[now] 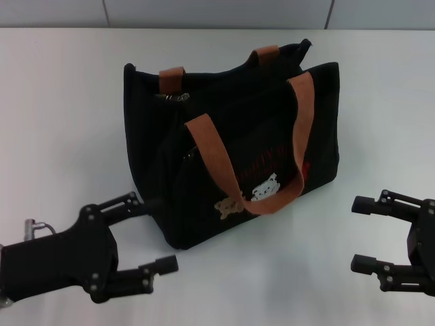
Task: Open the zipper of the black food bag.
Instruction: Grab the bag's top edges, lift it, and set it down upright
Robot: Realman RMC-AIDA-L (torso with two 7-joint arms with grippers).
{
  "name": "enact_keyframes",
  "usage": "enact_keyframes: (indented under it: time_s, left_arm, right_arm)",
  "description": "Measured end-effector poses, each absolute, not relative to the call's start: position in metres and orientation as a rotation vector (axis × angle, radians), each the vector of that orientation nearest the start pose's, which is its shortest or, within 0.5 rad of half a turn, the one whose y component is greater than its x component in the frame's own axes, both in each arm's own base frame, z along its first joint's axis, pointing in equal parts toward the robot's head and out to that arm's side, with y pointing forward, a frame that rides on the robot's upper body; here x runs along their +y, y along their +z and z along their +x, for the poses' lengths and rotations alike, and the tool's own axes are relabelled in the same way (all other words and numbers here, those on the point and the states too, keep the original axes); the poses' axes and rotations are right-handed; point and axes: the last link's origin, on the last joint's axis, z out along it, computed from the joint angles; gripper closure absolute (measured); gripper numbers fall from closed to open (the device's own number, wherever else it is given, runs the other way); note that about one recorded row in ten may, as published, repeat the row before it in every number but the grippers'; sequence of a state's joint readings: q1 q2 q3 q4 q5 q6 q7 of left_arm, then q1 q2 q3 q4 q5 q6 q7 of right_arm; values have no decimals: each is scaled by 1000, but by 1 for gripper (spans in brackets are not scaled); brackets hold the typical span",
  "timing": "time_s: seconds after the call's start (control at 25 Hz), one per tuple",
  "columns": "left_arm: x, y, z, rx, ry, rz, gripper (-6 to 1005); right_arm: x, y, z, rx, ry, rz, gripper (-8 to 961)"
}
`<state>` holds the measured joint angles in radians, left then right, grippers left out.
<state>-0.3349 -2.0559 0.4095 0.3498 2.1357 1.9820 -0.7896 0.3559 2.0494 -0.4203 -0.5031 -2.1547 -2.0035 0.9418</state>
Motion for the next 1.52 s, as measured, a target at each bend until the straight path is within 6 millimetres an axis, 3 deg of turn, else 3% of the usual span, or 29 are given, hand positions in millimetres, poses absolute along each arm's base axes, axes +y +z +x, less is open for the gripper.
enact_keyframes:
  time_s: [0.52,0.88,1.16,1.36,1.52]
  left_arm:
    - [203,-6,-300,-327,-1187,-2649,184]
    - [207,0,-316,-390,-1137,-2405,185]
    - [207,-23,-305,-326,-1165,-2343,184]
    - [209,-52,-292,-279,-1144,-2348,184]
    - [211,-73,-283,-226,-1076,-2251,184]
  right_arm:
    - [222,14,299,336,1071,-2763,128]
    - [221,12,299,310,1075,-2735,128]
    - [223,10,300,317,1056,-2722,128]
    - [224,10,300,314,1060,-2712,128]
    - [225,10,300,320,1051,-2707,128]
